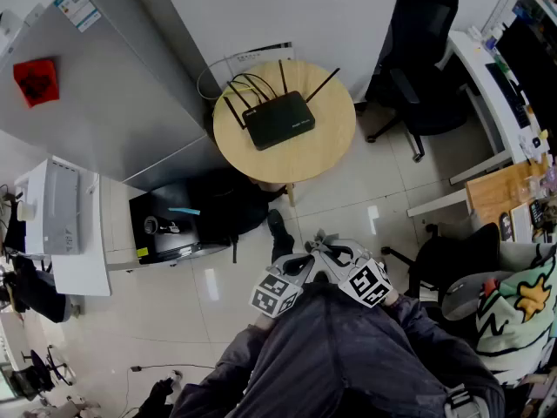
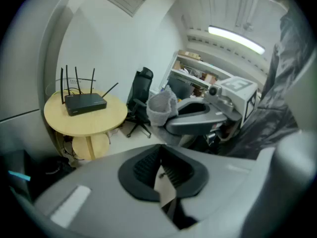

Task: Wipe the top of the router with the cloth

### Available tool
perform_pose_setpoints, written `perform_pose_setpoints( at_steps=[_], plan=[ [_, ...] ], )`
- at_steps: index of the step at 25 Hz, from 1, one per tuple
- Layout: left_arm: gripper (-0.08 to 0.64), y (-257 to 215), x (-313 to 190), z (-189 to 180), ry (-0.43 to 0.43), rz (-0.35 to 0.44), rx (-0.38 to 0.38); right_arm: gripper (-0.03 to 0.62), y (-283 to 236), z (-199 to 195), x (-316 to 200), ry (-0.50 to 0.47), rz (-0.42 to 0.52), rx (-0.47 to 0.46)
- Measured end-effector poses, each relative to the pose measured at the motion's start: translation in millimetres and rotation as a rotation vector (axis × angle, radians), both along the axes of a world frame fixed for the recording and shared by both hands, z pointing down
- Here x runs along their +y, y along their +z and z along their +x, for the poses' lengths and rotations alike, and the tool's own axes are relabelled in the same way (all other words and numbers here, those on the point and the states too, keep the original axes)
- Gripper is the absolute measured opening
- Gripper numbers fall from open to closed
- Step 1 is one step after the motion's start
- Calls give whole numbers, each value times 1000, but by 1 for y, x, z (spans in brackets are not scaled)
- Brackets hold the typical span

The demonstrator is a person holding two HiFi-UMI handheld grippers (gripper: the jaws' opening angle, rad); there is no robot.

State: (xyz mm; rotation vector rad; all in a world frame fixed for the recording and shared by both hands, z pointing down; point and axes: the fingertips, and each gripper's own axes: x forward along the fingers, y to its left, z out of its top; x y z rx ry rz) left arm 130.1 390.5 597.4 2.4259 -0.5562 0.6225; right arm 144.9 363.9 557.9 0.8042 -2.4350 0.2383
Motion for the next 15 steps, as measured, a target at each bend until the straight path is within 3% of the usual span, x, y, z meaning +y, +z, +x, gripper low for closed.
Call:
perform_pose_setpoints(
  at_steps=[15],
  plan=[
    [0,-12,-261,-93,-45,-3,4,26,2,-75,-240,-15,-62,32]
  ],
)
